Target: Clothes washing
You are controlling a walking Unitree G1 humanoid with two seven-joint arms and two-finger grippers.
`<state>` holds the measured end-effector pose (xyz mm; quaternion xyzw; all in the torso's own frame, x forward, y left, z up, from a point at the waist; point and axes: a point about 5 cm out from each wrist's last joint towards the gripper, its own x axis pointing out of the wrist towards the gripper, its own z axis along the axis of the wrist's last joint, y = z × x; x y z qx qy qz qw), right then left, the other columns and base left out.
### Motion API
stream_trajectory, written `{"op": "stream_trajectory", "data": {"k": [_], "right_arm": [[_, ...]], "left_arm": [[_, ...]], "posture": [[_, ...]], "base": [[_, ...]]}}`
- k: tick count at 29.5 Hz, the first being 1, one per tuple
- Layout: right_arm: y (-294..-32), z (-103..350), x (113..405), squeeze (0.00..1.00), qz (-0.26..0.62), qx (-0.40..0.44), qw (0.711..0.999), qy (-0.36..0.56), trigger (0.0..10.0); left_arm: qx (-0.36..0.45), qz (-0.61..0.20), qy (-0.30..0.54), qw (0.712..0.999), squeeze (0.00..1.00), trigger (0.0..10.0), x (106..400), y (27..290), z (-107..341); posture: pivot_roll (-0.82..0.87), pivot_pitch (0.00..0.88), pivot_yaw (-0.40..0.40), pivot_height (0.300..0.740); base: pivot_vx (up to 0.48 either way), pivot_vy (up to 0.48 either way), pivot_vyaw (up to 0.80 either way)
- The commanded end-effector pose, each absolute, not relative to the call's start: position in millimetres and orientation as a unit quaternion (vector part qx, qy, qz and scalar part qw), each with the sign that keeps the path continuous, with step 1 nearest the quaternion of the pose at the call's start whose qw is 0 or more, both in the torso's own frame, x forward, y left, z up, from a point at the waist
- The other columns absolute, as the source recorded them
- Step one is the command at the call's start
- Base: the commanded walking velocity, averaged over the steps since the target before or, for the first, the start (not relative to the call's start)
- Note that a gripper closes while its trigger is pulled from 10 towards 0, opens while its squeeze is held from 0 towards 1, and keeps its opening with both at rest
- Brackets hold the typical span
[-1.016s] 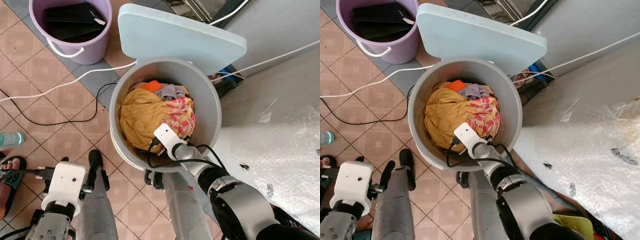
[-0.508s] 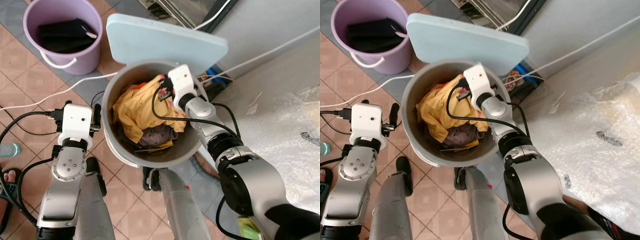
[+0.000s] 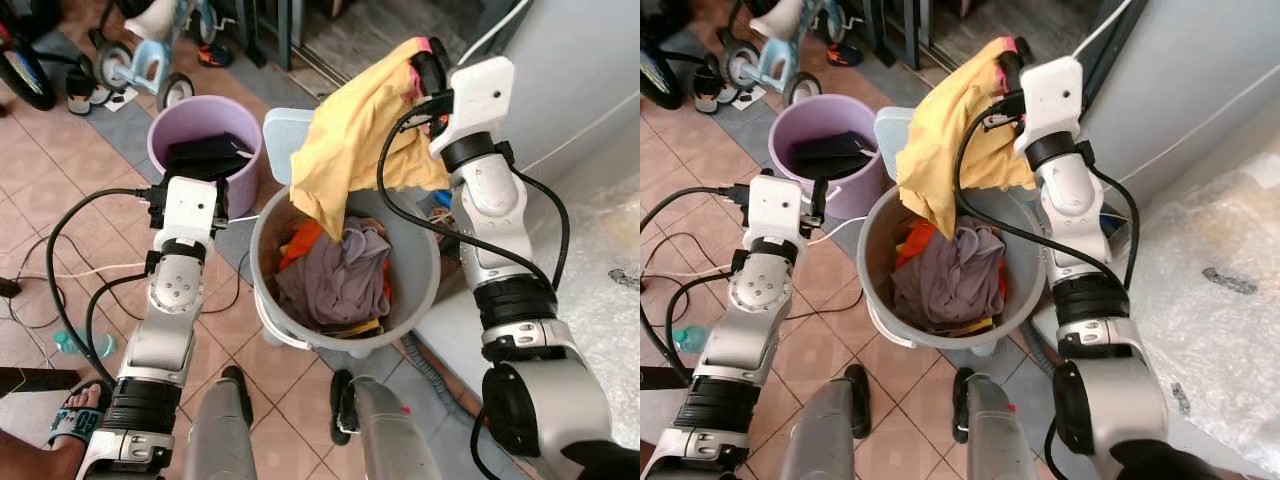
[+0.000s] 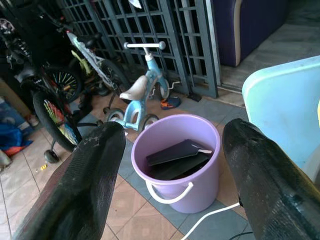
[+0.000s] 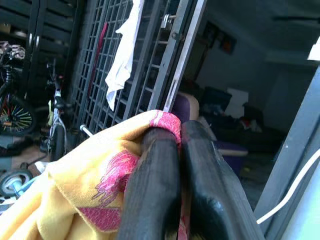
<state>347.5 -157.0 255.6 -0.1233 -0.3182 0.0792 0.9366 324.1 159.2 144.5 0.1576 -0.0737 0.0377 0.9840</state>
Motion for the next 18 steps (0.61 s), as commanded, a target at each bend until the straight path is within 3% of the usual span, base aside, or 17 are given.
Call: {"op": "stream_trajectory", "data": {"k": [1, 5, 11, 18], "right_arm": [[-165, 255, 337, 0.0, 0.061, -0.125, 0.936, -0.325, 0.0], [-181, 229, 308, 0.0, 0.011, -0.111, 0.948, -0.299, 0.0], [-183, 213, 282, 0.0, -0.004, -0.121, 0.955, -0.271, 0.0], [-195, 175, 242, 0.0, 0.051, -0.193, 0.963, -0.18, 0.0]], "left_arm": [[0.149, 0.035, -0.077, 0.985, 0.0, 10.0, 324, 157, 140], [0.123, 0.012, -0.091, 0.988, 0.0, 10.0, 321, 148, 139], [0.117, -0.017, -0.078, 0.99, 0.0, 10.0, 309, 144, 124], [0.115, -0.033, -0.068, 0.991, 0.0, 10.0, 297, 147, 112]], "posture": [[-0.05, 0.0, 0.026, 0.74], [-0.09, 0.0, 0.075, 0.74], [-0.11, 0.0, 0.1, 0.74], [-0.15, 0.0, 0.126, 0.74]], "base": [[0.0, 0.0, 0.0], [0.0, 0.0, 0.0], [0.0, 0.0, 0.0], [0.0, 0.0, 0.0]]}}
